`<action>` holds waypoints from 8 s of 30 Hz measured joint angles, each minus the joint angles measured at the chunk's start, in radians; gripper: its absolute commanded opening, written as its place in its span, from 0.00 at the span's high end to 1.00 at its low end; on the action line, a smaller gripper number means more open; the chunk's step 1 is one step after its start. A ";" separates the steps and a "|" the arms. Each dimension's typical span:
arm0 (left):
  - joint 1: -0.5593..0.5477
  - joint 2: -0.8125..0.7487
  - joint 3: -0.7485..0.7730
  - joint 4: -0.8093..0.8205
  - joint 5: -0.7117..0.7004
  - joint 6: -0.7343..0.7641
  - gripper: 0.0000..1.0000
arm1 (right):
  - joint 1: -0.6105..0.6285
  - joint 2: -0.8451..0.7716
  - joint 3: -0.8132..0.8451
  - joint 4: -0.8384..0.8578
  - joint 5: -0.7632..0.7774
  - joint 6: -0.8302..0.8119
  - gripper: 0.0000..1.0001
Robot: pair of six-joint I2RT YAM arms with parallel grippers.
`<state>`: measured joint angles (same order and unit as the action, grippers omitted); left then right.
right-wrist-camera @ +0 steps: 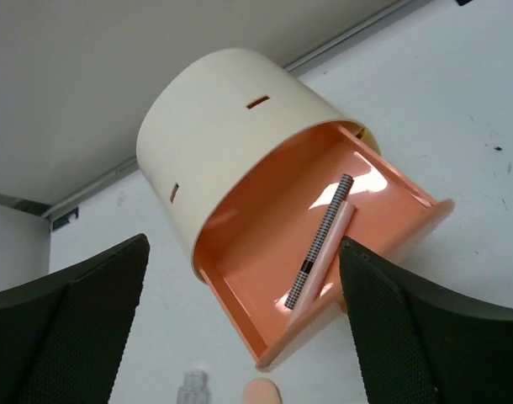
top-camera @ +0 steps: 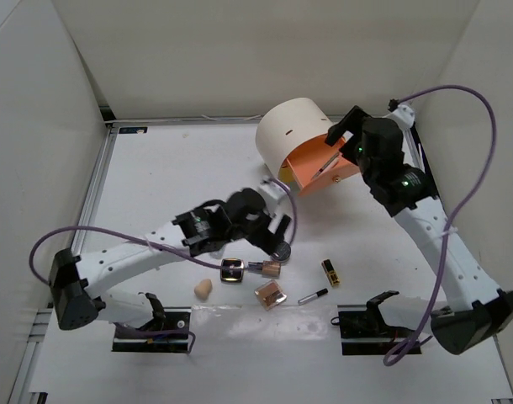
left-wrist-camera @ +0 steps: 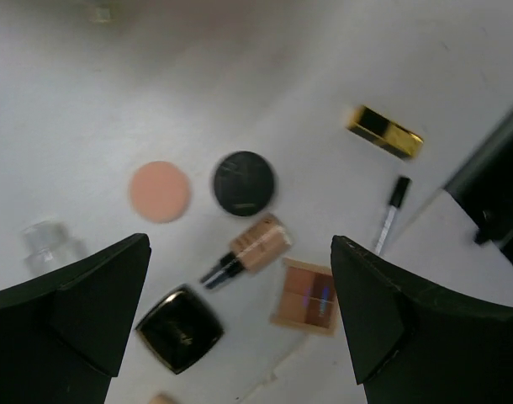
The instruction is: Organize the makeup
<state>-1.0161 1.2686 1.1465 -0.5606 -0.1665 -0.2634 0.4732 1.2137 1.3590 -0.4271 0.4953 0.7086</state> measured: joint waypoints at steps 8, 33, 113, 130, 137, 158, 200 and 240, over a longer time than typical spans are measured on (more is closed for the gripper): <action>-0.344 0.256 0.000 0.089 0.080 0.107 0.02 | -0.113 -0.190 -0.090 -0.174 0.034 -0.014 0.01; -0.393 0.679 0.064 0.379 0.045 0.126 0.70 | -0.182 -0.384 -0.230 -0.442 0.046 0.048 0.01; 0.084 -0.187 -0.005 -0.076 -0.291 -0.144 0.02 | 0.249 -0.010 -0.793 -0.137 -0.255 -0.114 0.31; 0.084 -0.244 -0.068 -0.185 -0.345 -0.278 0.02 | 0.335 -0.053 -0.772 -0.120 -0.206 -0.061 0.96; 0.084 -0.244 -0.068 -0.176 -0.375 -0.275 0.02 | 0.375 -0.119 -0.421 -0.174 -0.201 -0.136 0.92; 0.182 -0.138 -0.010 -0.046 -0.392 -0.172 0.02 | 0.018 0.228 0.071 -0.024 0.053 -0.154 0.82; 0.708 1.132 1.128 0.554 1.161 -0.006 0.02 | -0.116 -0.132 -0.241 -0.275 -0.367 -0.573 0.39; 0.695 1.211 1.145 0.639 1.223 -0.049 0.02 | -0.215 0.281 -0.212 0.238 -0.640 -0.607 0.27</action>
<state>-0.3206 2.4794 2.2913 0.0784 1.0561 -0.3126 0.2584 1.4944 1.1465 -0.1886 -0.1448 0.1017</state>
